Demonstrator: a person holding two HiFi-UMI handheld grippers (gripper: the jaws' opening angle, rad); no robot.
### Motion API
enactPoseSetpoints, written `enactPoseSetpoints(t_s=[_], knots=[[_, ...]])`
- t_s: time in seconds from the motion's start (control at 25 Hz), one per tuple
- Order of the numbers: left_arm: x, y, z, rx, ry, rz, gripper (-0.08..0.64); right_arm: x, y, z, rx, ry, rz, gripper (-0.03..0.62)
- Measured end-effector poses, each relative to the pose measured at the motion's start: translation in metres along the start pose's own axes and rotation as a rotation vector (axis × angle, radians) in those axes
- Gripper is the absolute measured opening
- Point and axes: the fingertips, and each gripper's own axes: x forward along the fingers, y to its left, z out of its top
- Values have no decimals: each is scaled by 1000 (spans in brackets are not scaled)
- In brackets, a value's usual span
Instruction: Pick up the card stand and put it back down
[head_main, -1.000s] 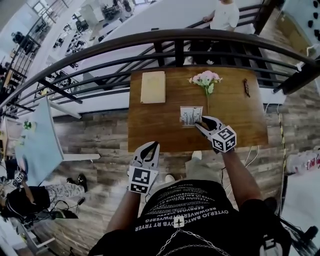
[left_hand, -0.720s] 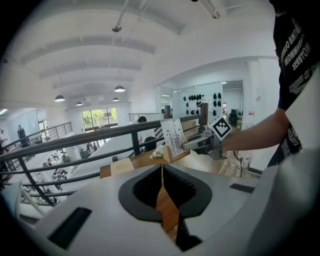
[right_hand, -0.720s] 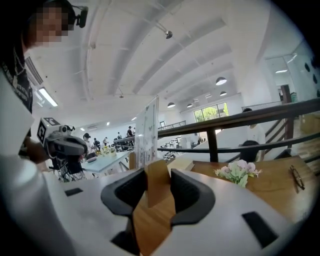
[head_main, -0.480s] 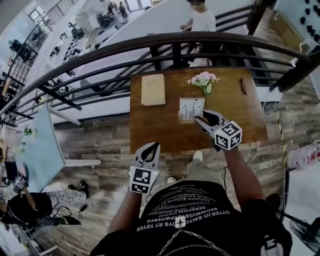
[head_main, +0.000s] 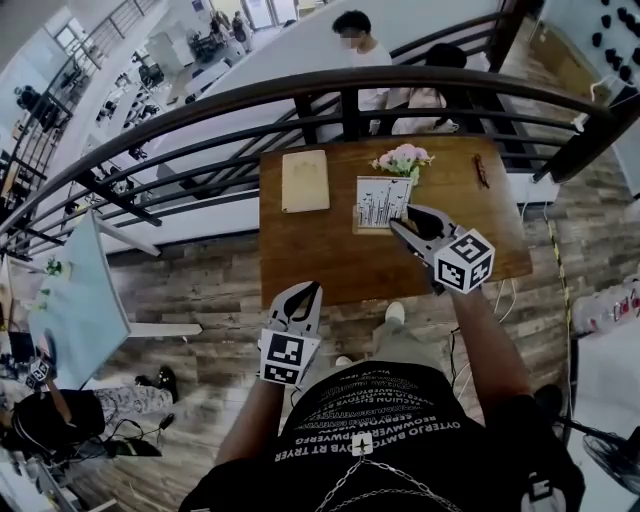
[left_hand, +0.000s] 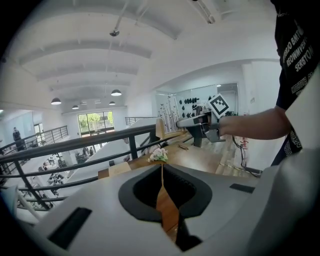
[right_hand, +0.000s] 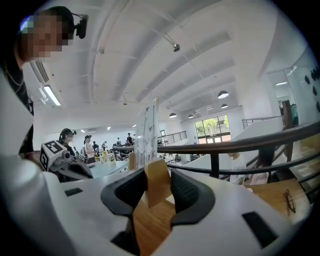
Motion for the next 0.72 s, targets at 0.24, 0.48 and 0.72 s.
enactPoseSetpoints(t_s=[0.24, 0.48, 0.72], knots=[[-4, -9, 1, 9, -6, -10, 34, -13, 8, 31, -16, -41, 6, 163], [-8, -14, 2, 5, -18, -17, 34, -21, 16, 50, -26, -63, 10, 163], [-7, -17, 3, -3, -22, -14, 34, -26, 21, 65, -49, -67, 22, 163]])
